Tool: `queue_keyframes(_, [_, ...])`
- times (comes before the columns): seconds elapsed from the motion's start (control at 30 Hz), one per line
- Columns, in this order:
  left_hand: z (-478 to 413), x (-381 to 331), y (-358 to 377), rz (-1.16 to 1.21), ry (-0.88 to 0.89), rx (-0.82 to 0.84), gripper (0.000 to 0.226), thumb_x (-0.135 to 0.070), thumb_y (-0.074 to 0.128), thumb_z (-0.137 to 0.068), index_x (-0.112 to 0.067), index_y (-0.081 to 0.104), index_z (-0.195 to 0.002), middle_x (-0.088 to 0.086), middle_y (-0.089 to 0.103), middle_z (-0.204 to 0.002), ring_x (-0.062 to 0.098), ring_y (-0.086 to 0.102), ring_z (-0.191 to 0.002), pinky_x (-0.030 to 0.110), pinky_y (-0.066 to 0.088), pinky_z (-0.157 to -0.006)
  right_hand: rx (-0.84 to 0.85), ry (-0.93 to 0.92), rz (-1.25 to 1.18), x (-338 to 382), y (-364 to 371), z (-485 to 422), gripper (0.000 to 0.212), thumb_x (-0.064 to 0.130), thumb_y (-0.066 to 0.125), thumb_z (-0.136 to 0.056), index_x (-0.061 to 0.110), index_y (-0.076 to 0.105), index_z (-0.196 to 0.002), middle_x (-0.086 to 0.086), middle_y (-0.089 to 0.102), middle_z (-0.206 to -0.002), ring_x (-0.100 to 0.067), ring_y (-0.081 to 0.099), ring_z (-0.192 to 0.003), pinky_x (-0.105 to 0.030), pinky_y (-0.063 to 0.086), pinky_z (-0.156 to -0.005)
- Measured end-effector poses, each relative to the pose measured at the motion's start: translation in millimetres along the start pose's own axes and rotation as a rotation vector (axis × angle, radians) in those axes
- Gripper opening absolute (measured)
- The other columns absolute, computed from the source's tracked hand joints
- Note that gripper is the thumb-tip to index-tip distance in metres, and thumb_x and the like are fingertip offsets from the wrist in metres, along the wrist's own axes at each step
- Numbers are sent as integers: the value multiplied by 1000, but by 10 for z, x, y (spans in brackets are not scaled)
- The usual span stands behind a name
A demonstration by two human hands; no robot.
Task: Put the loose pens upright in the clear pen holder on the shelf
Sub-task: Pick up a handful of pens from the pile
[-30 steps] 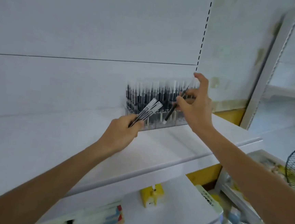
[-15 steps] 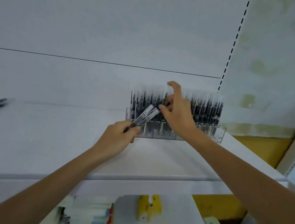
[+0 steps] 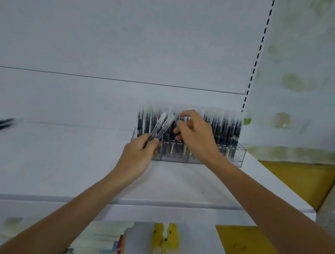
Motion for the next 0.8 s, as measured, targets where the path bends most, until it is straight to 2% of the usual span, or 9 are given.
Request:
queue_keyframes(0.1, [-22,-55,141,6,7,24,25,-22,42,-97,-6,58,-86,4,55,-69,12,45,-55,26,32,-55,108,30,-97,22,78,86,32,17,59,-91,15,48,-121,-4,71,-84,-14,69,-80,-28,54,-78])
queue_keyframes(0.23, [-21,-67,269,72,2,75,23,-21,40,-99,-15,54,-82,3,54,-65,5,41,-42,19,31,-46,6,52,-225,-13,9,77,41,9,65,-86,16,48,-123,-1,69,-78,-18,69,-82,-40,54,-88])
queue_keyframes(0.37, [16,-36,292,73,6,112,24,-23,40,-99,-10,58,-92,-1,55,-60,5,41,-42,14,33,-42,-103,29,-338,61,-163,0,42,3,62,-86,21,49,-122,-12,67,-82,-27,69,-76,-46,57,-76])
queue_keyframes(0.43, [29,26,270,31,11,116,23,-24,41,-98,-11,59,-92,-4,55,-59,5,42,-44,14,34,-45,-173,16,-357,106,-296,-76,41,2,59,-88,25,48,-120,-14,66,-87,-25,69,-71,-41,59,-67])
queue_keyframes(0.5, [22,78,218,-19,17,91,21,-24,44,-97,-15,60,-86,-6,53,-59,0,41,-43,14,33,-48,-222,-12,-358,149,-414,-156,41,3,58,-89,24,47,-122,-15,65,-90,-22,69,-69,-27,57,-56])
queue_keyframes(0.53, [11,95,191,-39,17,79,21,-23,46,-96,-17,60,-82,-6,52,-59,0,41,-44,13,33,-49,-238,-31,-350,157,-452,-189,41,2,57,-89,23,46,-123,-17,64,-91,-24,69,-71,-25,57,-58])
queue_keyframes(0.63, [-10,109,124,-87,15,49,23,-19,51,-94,-20,57,-71,-6,50,-57,2,42,-47,11,33,-47,-227,-70,-289,148,-467,-239,43,3,58,-88,19,43,-125,-15,62,-89,-26,67,-77,-36,60,-71])
queue_keyframes(0.7, [-2,111,89,-113,15,29,22,-19,52,-93,-19,56,-71,-5,50,-57,4,43,-49,9,34,-46,-210,-103,-216,137,-448,-249,47,4,62,-86,18,42,-126,-6,60,-83,-22,65,-75,-35,59,-72])
queue_keyframes(0.8, [30,115,52,-104,-3,4,21,-21,49,-93,-6,58,-80,-2,51,-59,7,42,-50,15,34,-50,-214,-189,-122,146,-432,-234,49,3,62,-86,16,42,-128,3,55,-80,-14,61,-73,-17,55,-67])
Point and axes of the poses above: each hand's wrist, its own z-axis away from the middle knuckle, its own y-axis out of the palm, x = y × z, the point moved 5 cm from there along -z, towards the middle knuckle
